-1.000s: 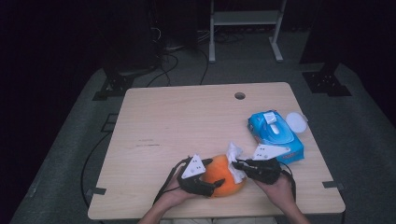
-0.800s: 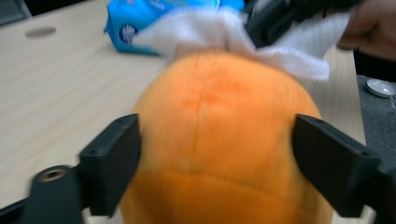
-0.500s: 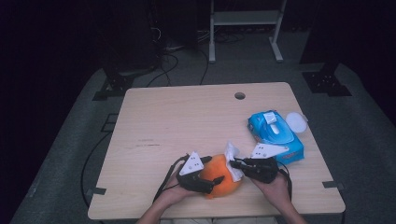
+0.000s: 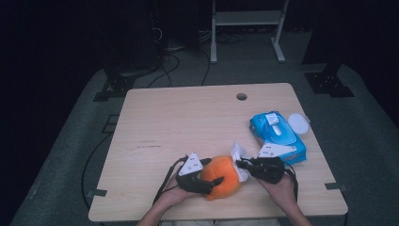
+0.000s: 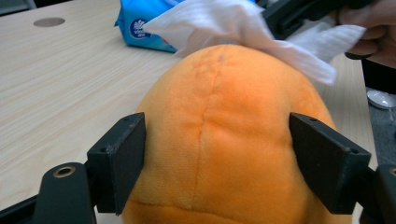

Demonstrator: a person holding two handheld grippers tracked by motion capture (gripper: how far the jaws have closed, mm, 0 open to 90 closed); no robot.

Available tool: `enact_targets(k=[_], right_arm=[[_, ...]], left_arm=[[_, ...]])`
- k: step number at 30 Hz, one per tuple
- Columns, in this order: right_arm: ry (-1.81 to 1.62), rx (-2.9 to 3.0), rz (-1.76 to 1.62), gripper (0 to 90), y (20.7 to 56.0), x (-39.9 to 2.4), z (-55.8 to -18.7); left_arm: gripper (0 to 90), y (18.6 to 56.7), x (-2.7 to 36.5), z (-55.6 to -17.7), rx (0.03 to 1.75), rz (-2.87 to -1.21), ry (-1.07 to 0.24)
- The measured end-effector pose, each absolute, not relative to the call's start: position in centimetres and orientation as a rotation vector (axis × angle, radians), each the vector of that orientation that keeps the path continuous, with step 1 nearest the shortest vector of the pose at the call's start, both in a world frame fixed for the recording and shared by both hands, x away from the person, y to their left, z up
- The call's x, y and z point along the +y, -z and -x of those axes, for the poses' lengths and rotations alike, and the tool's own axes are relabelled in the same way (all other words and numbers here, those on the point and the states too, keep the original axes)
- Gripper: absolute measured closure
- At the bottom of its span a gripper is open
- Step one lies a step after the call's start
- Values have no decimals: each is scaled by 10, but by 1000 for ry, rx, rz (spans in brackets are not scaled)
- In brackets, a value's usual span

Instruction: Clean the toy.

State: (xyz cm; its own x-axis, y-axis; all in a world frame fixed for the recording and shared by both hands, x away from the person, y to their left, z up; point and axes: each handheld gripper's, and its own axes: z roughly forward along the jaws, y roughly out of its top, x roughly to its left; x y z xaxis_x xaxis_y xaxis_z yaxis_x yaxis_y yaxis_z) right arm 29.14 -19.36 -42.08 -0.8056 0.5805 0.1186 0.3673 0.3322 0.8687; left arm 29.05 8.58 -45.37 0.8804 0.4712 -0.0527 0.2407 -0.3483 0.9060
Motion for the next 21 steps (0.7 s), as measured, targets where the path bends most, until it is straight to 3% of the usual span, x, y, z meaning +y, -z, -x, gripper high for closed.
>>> enact_targets(k=[21], right_arm=[[-1422,2402,-928,851,430,-198,-298]], left_arm=[[225,456,90,-289,528,-1947,-251]])
